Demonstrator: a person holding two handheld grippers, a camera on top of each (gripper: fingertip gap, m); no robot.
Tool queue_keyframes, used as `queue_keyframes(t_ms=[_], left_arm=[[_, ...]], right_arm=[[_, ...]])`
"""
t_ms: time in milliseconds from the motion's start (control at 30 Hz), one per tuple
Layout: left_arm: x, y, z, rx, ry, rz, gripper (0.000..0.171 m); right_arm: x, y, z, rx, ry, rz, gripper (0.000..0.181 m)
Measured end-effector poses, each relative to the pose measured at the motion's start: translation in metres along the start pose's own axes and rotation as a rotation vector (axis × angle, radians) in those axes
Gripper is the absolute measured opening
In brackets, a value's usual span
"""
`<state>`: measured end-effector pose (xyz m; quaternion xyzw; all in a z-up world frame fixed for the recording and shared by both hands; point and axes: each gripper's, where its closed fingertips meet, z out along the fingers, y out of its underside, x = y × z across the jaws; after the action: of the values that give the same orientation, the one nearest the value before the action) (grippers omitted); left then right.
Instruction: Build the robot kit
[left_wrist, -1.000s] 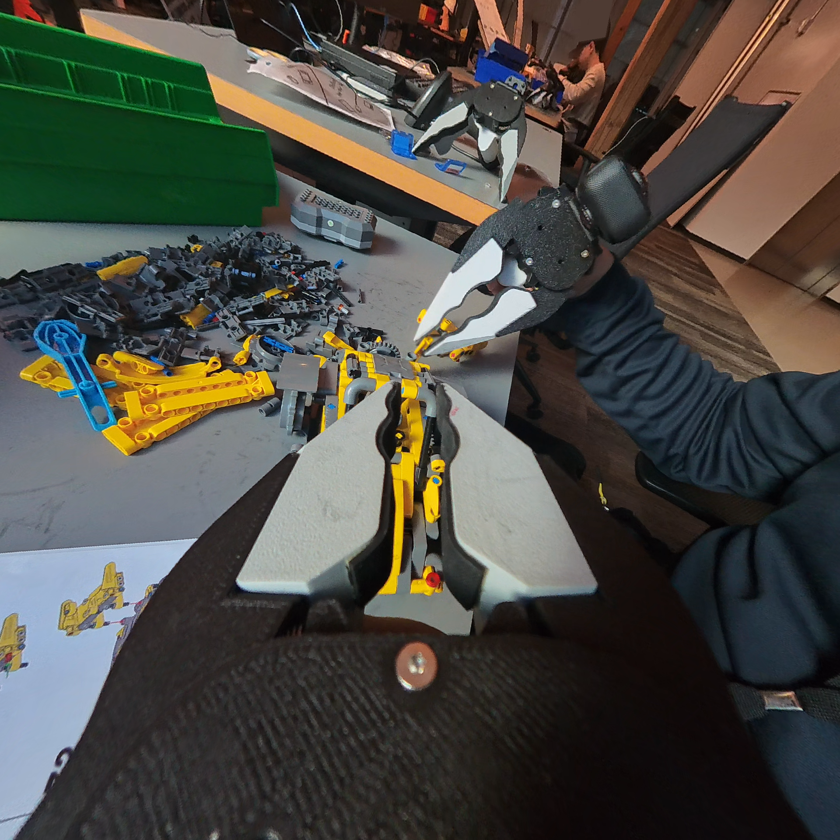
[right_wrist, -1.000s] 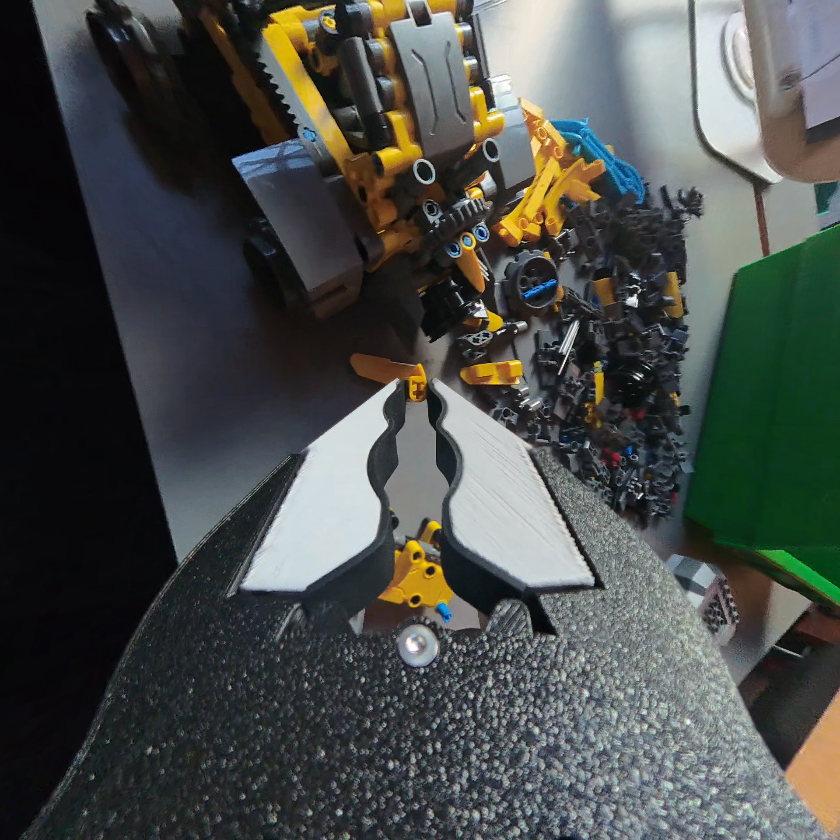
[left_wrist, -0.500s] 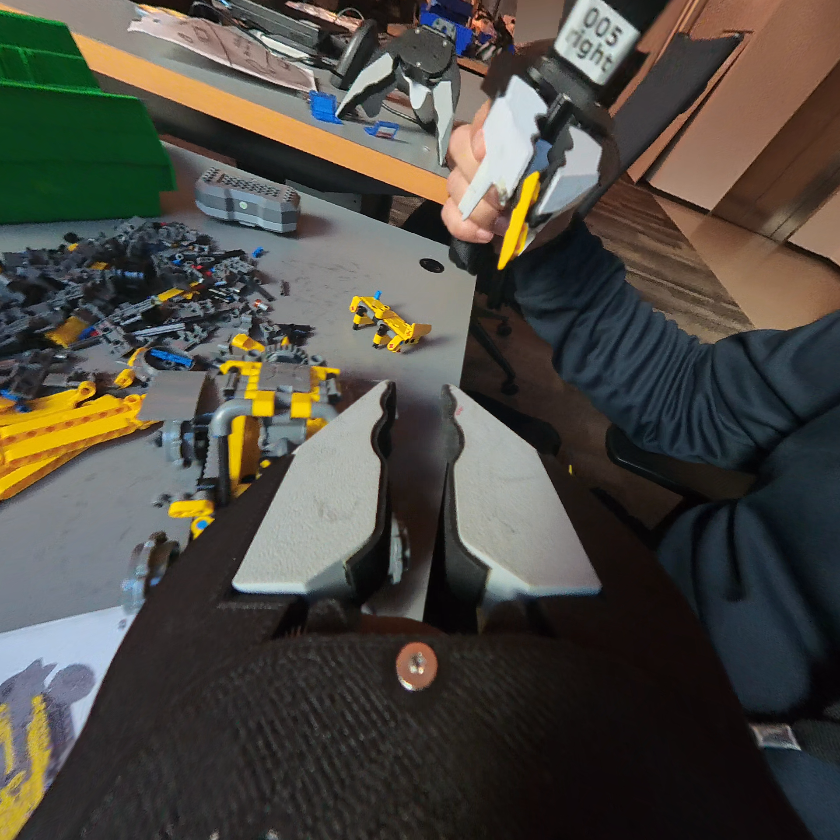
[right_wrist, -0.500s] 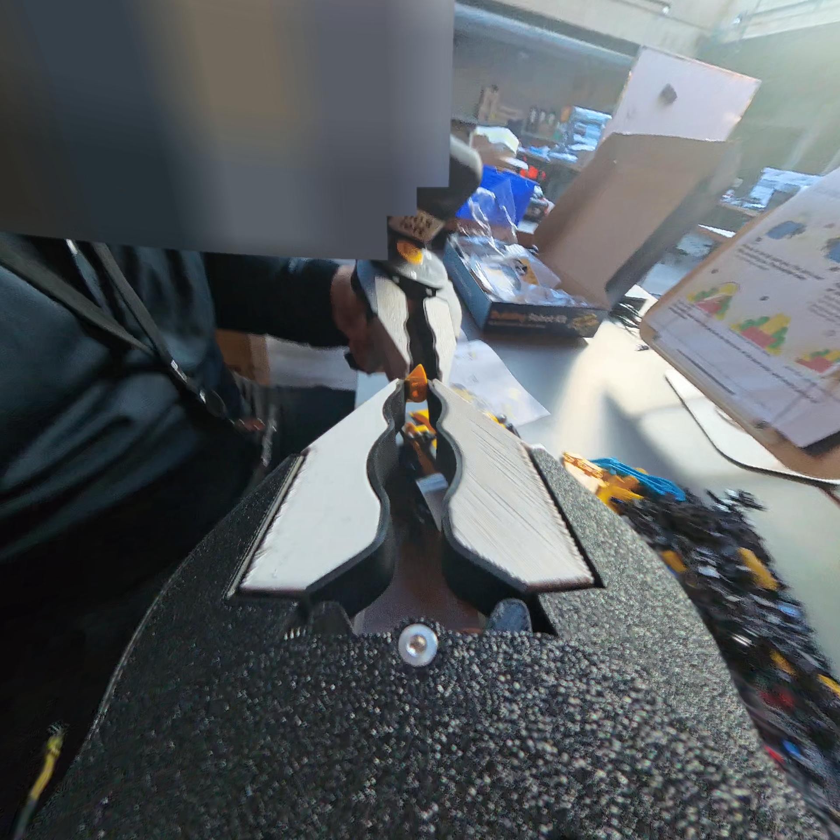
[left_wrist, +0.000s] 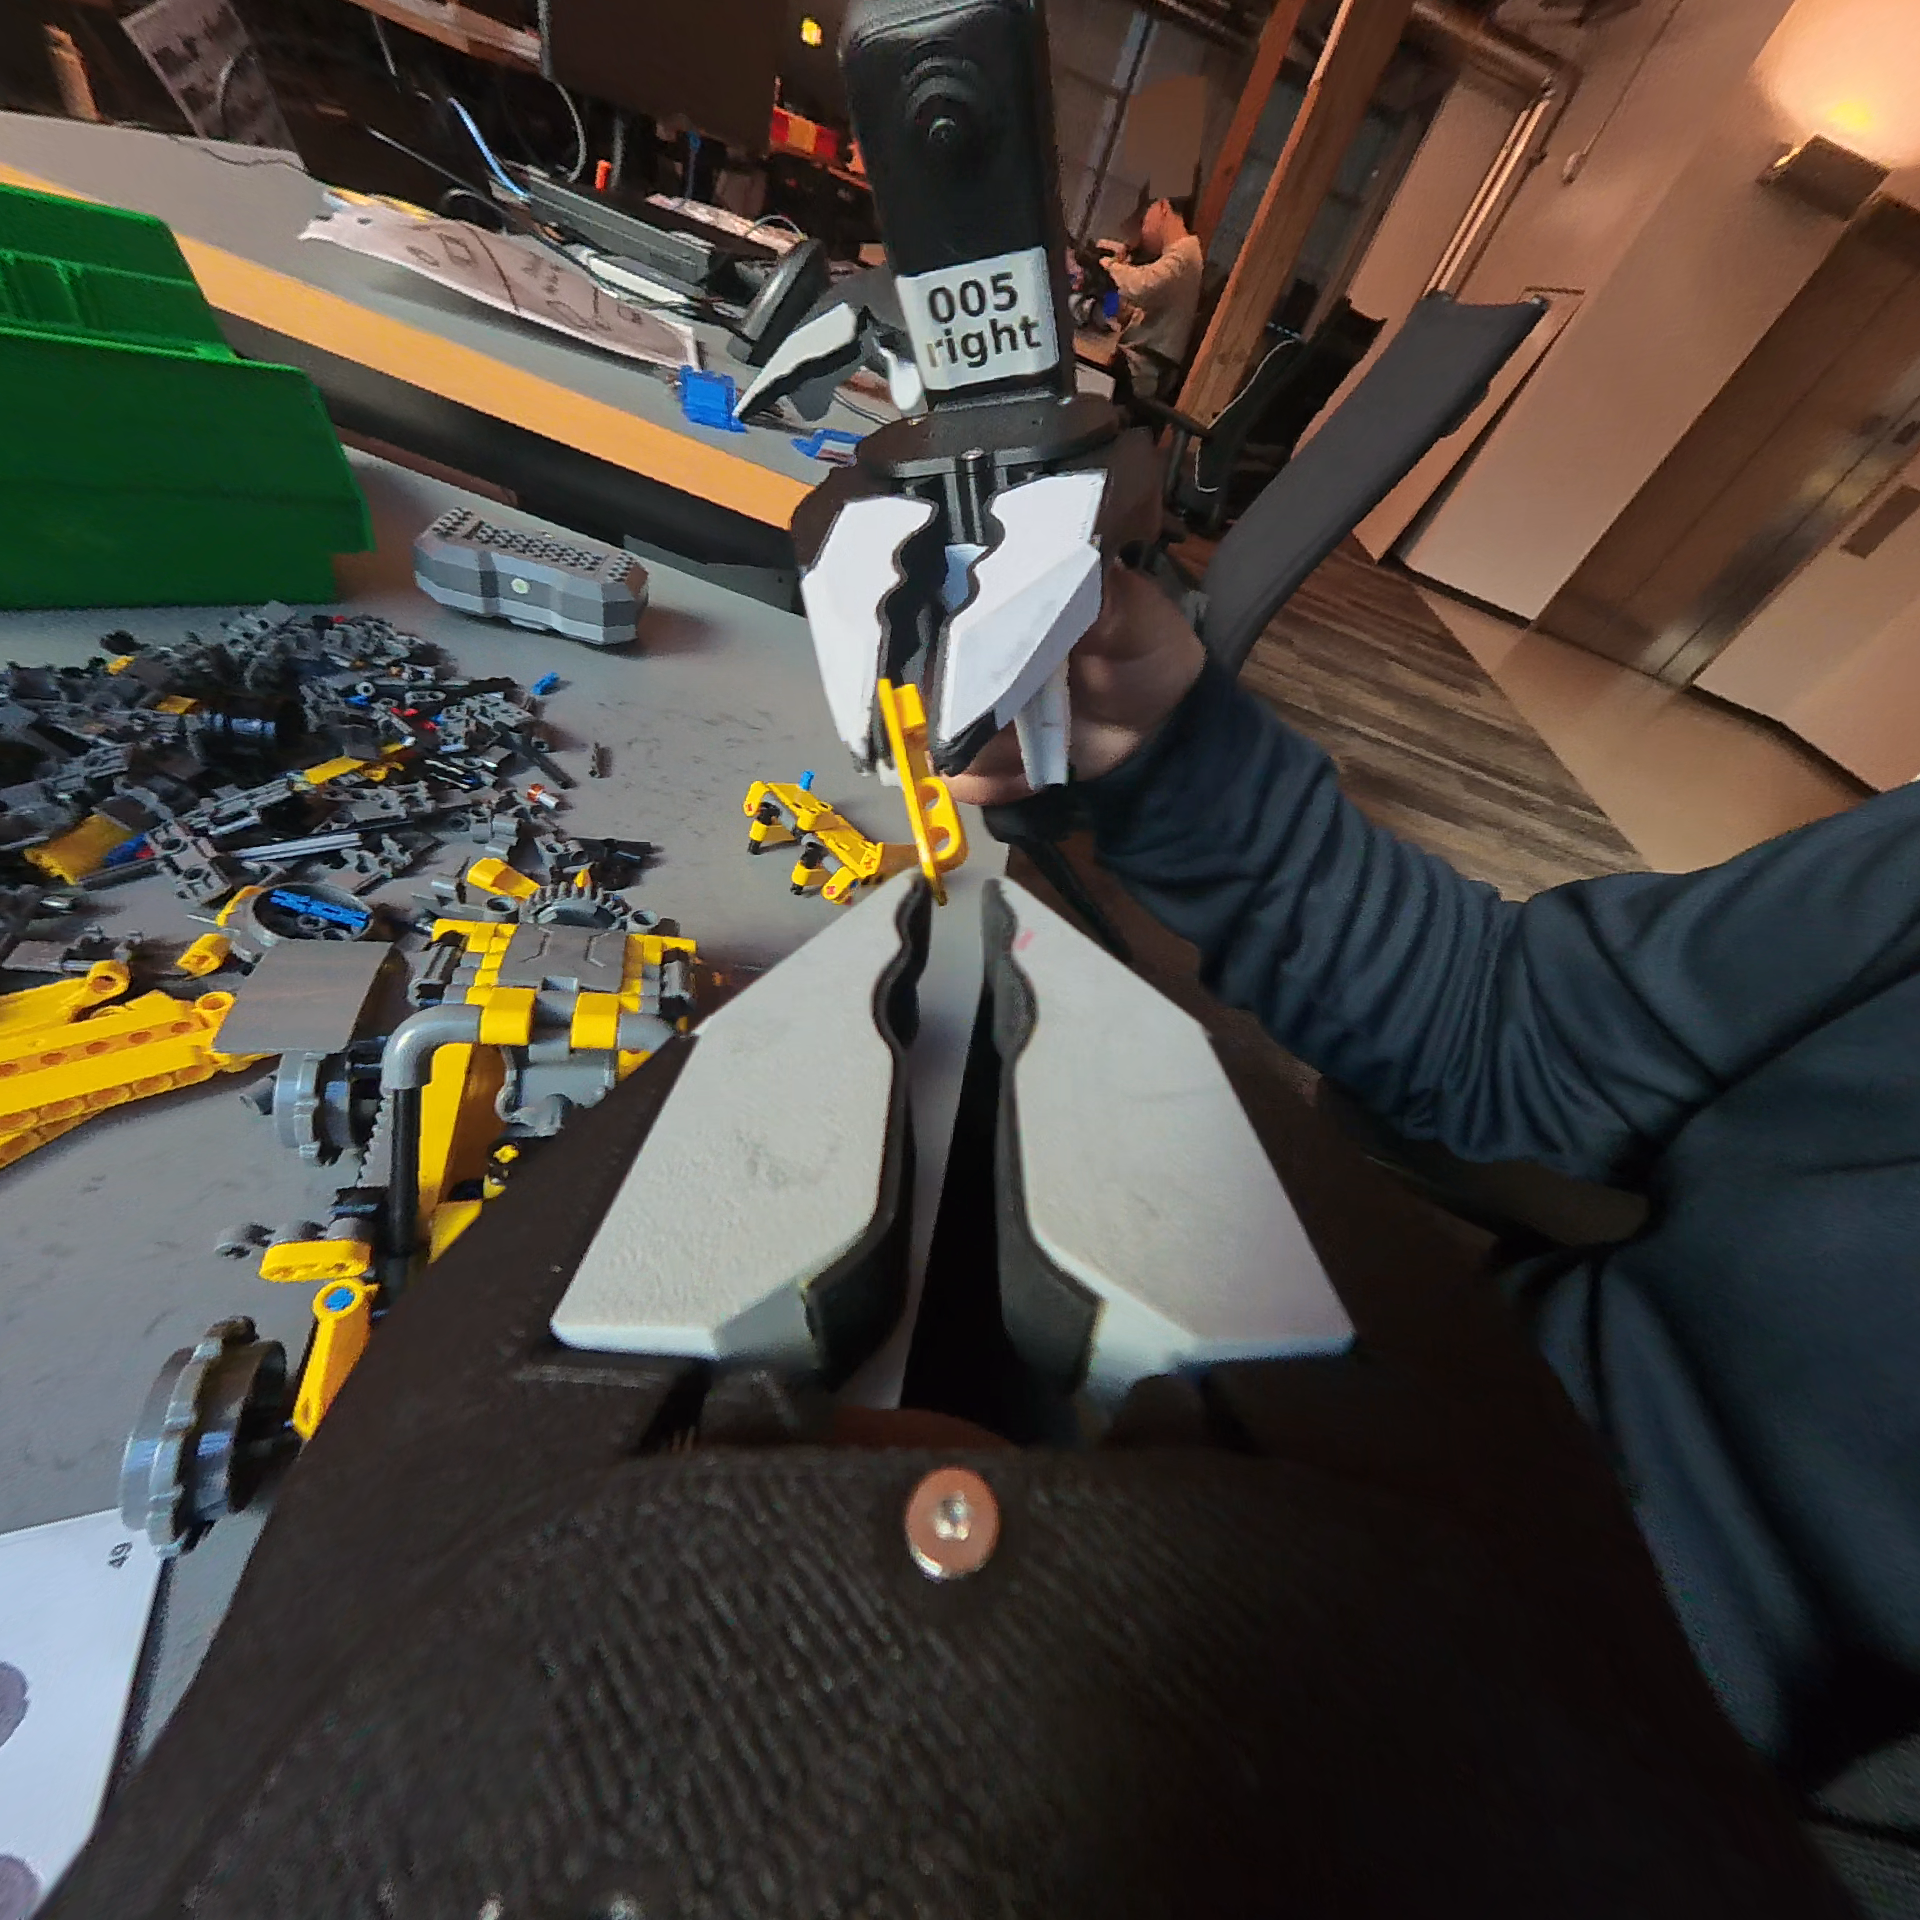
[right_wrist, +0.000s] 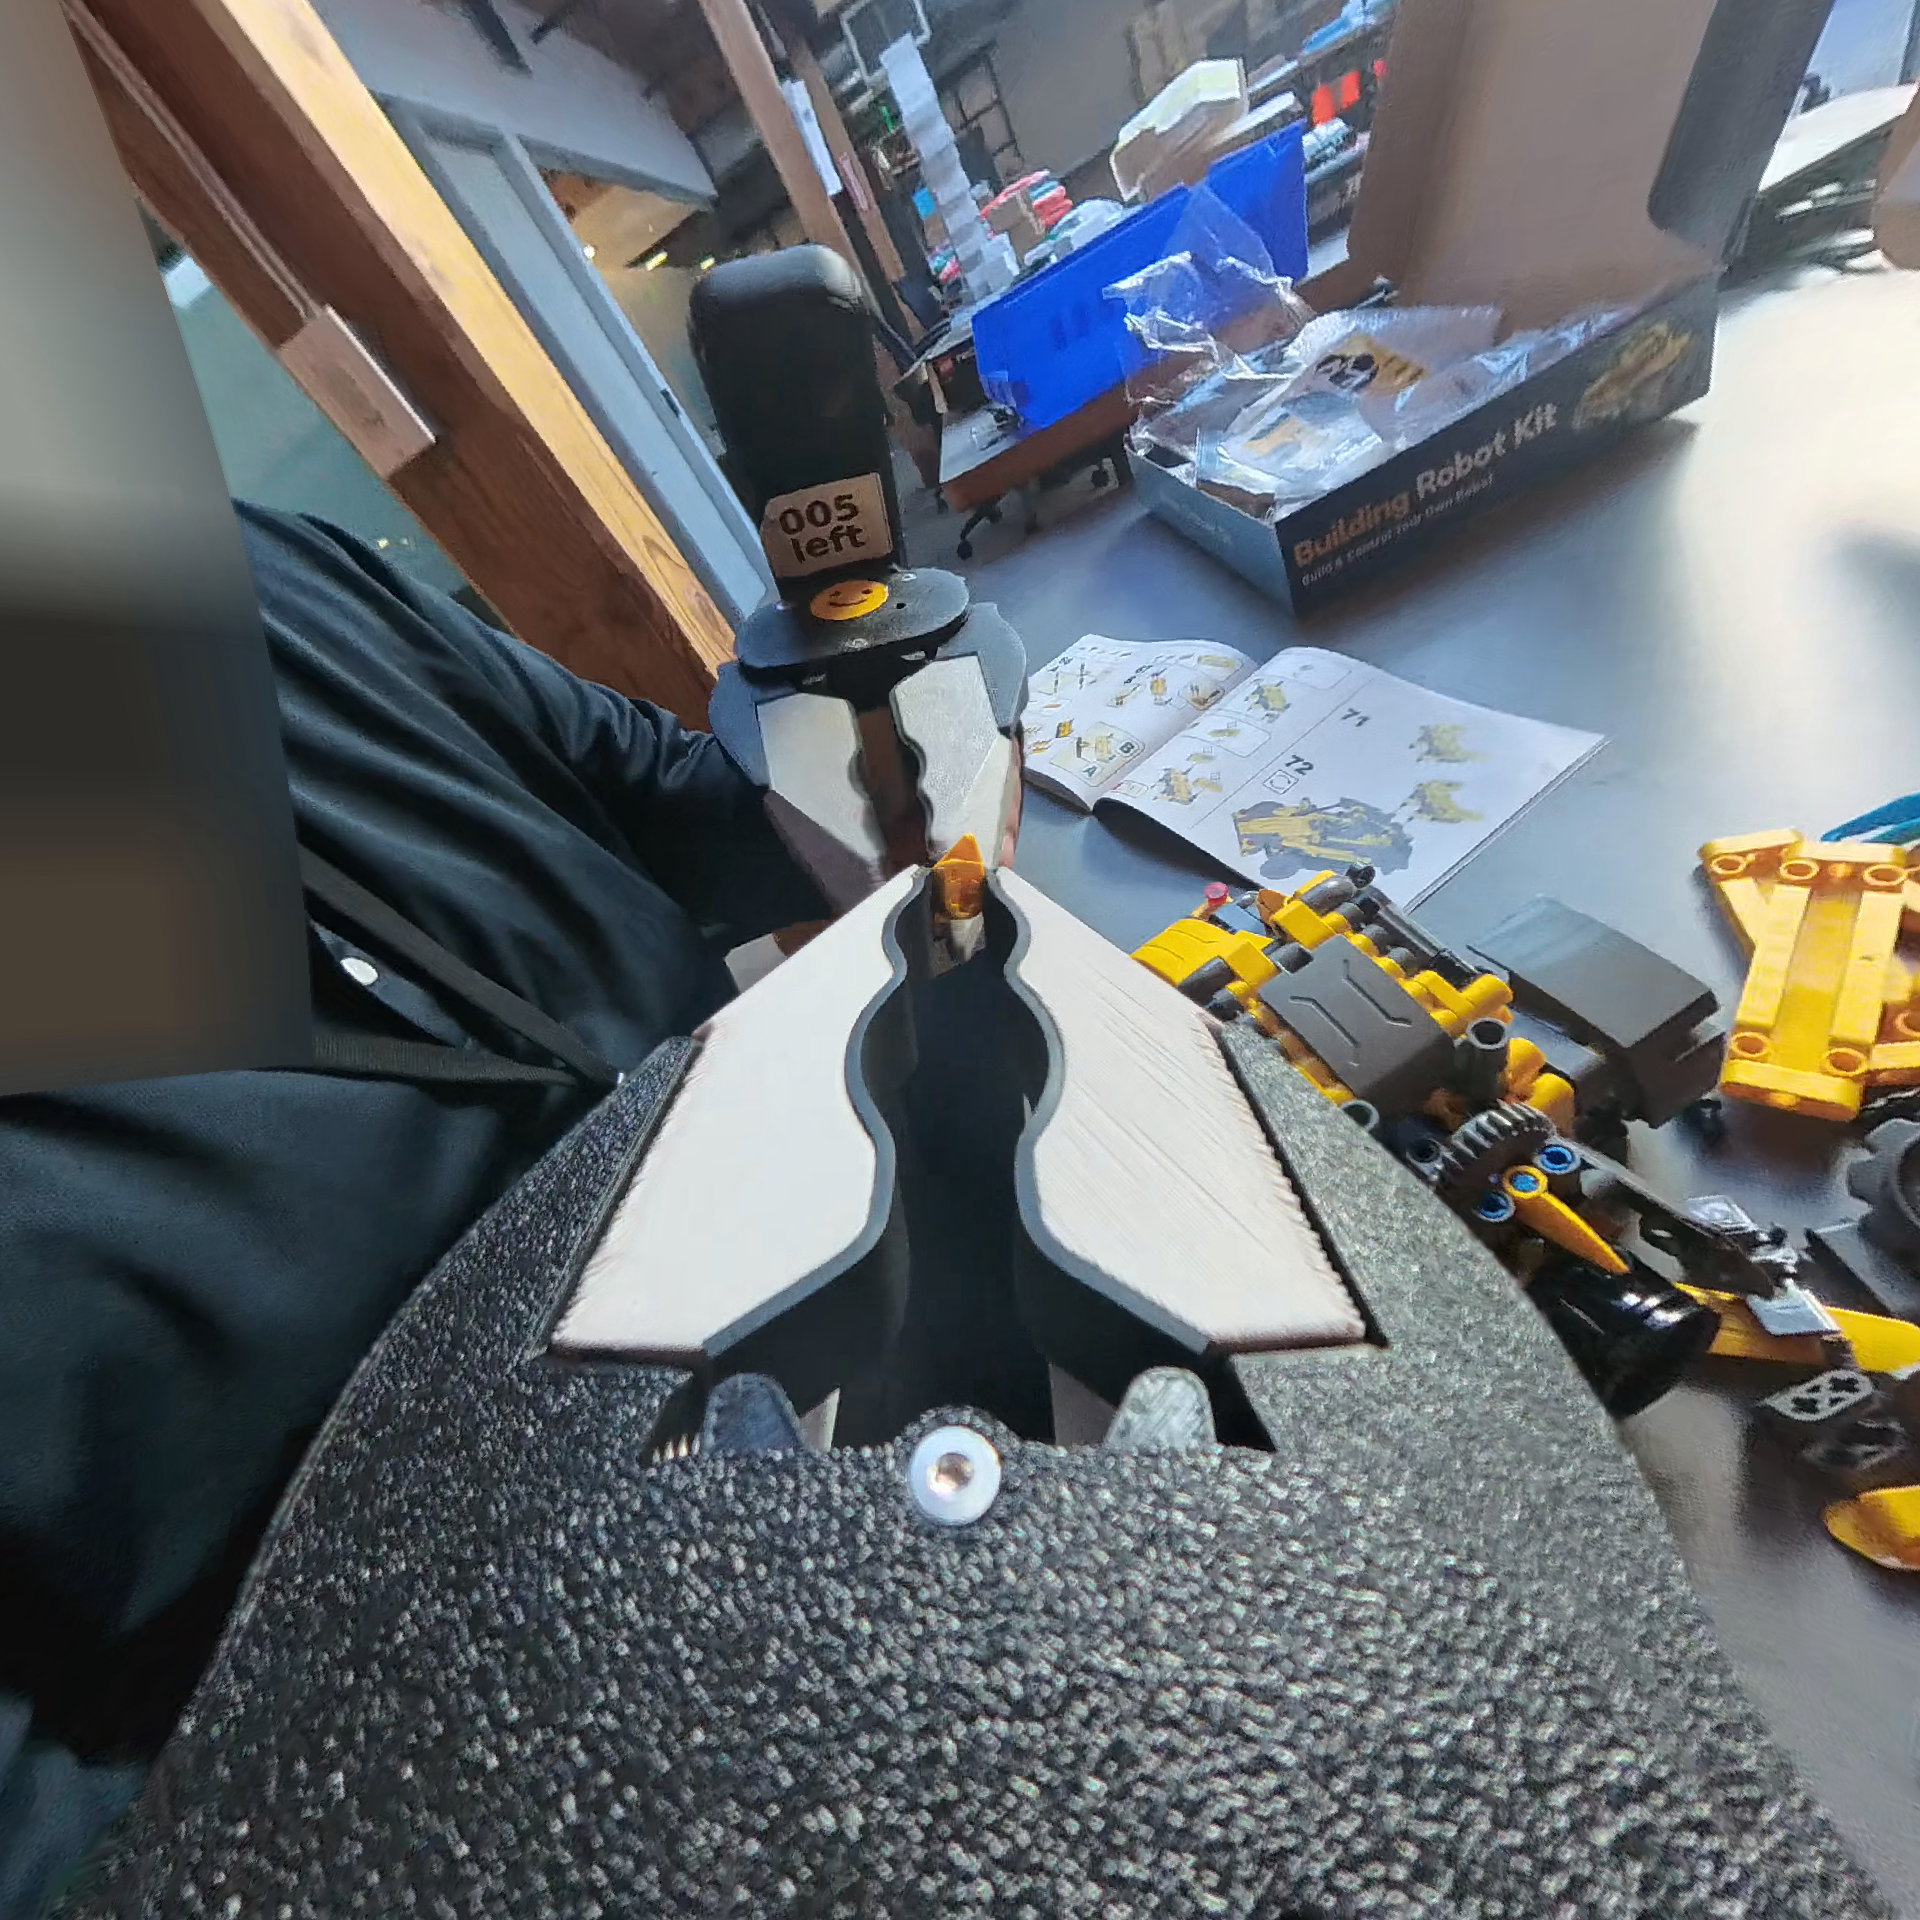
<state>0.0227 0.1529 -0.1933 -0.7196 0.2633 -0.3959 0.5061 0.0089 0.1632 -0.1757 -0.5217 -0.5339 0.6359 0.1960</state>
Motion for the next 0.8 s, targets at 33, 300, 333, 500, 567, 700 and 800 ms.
queue_keyframes(t_ms=[33,300,333,500,567,700,800], left_arm=[[-0.003,0.0,-0.001,0.006,-0.016,0.007,0.0],[-0.006,-0.003,-0.003,0.031,-0.03,-0.003,0.0],[-0.007,-0.004,-0.003,0.04,-0.036,0.003,0.0],[-0.017,-0.008,-0.007,0.057,-0.148,0.136,0.0],[-0.02,-0.008,-0.007,0.037,-0.258,0.319,0.0],[-0.026,-0.017,-0.014,-0.04,-0.63,1.004,0.0],[-0.029,-0.009,-0.011,-0.117,-0.778,1.347,0.0]], right_arm=[[0.0,0.0,0.001,-0.002,-0.003,0.014,0.009],[0.005,0.003,0.001,-0.021,0.027,0.012,0.009],[0.005,0.004,0.0,-0.026,0.034,0.002,0.01],[0.015,0.01,0.0,-0.071,0.112,-0.034,0.01],[0.02,0.01,0.001,-0.075,0.148,-0.061,0.011],[0.03,0.011,-0.002,-0.083,0.206,-0.076,0.013],[0.033,0.007,-0.006,-0.061,0.227,-0.063,0.025]])
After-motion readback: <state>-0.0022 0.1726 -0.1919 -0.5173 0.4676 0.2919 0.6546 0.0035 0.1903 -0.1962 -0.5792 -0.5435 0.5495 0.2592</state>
